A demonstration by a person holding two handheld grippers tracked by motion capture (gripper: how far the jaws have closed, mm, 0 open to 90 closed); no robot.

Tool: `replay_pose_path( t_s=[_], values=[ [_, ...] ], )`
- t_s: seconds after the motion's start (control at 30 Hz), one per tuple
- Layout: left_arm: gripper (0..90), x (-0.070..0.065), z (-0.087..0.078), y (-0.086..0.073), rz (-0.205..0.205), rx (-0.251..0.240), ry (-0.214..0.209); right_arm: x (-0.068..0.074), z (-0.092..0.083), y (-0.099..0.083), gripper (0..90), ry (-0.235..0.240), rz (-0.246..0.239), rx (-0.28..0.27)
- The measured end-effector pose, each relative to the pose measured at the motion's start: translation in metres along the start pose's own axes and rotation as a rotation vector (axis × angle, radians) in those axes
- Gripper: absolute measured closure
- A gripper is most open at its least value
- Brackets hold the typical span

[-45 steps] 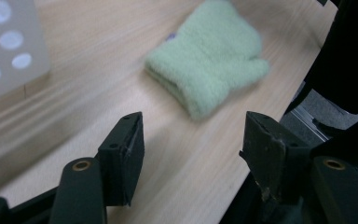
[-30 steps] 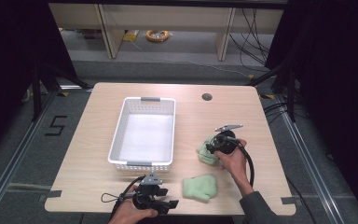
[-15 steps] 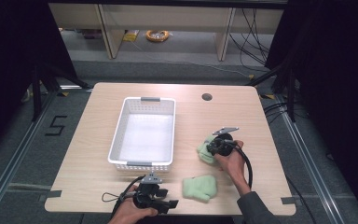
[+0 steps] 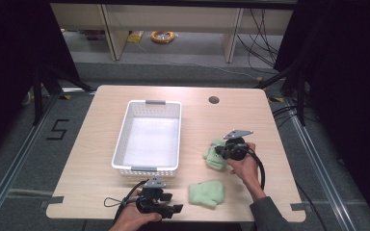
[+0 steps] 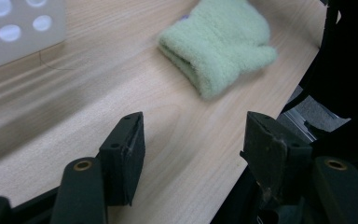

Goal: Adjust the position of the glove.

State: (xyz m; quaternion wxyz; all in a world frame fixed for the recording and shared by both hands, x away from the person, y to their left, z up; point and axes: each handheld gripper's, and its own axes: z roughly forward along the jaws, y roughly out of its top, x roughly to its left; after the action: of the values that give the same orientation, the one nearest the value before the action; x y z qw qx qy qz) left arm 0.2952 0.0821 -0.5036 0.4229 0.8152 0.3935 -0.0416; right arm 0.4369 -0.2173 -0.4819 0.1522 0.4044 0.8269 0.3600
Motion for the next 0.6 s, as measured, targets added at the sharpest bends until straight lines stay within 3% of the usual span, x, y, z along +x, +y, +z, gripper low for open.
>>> replay_pose_path(
  t_s=[0.03, 0.1, 0.13, 0.2, 0.23, 0.27, 0.33, 0.37, 0.47, 0.57, 0.6],
  values=[
    [38.2, 0.000, 0.000, 0.000, 0.002, 0.001, 0.001, 0.002, -0.008, 0.002, 86.7, 0.018, 0.003, 0.022],
    [38.2, 0.000, -0.001, 0.000, -0.005, -0.006, 0.006, 0.007, -0.021, 0.007, 86.7, 0.039, -0.050, -0.023],
    [38.2, 0.000, -0.001, 0.001, -0.002, -0.007, 0.000, 0.011, -0.026, 0.008, 86.7, 0.053, -0.040, -0.034],
    [38.2, 0.001, -0.003, 0.001, 0.001, -0.008, -0.001, 0.016, -0.039, 0.010, 86.7, 0.094, -0.081, -0.057],
    [38.2, 0.001, -0.003, 0.002, -0.001, -0.013, 0.002, 0.020, -0.047, 0.011, 86.7, 0.111, -0.080, -0.074],
    [38.2, 0.001, -0.003, 0.002, -0.006, -0.019, 0.008, 0.024, -0.053, 0.011, 86.7, 0.151, -0.095, -0.083],
    [38.2, 0.002, -0.005, 0.002, -0.004, -0.013, 0.003, 0.030, -0.061, 0.009, 86.7, 0.166, -0.095, -0.094],
    [38.1, 0.002, -0.005, 0.002, -0.004, -0.017, 0.004, 0.037, -0.068, 0.004, 86.7, 0.209, -0.127, -0.099],
    [37.9, 0.002, -0.007, 0.003, -0.011, -0.026, 0.027, 0.046, -0.075, -0.007, 86.7, 0.240, -0.137, -0.093],
    [37.6, 0.003, -0.007, 0.004, -0.012, -0.030, 0.008, 0.052, -0.079, -0.014, 86.7, 0.263, -0.118, -0.083],
    [37.2, 0.003, -0.007, 0.004, -0.013, -0.029, 0.007, 0.058, -0.081, -0.021, 86.6, 0.286, -0.145, -0.073]
  ],
)
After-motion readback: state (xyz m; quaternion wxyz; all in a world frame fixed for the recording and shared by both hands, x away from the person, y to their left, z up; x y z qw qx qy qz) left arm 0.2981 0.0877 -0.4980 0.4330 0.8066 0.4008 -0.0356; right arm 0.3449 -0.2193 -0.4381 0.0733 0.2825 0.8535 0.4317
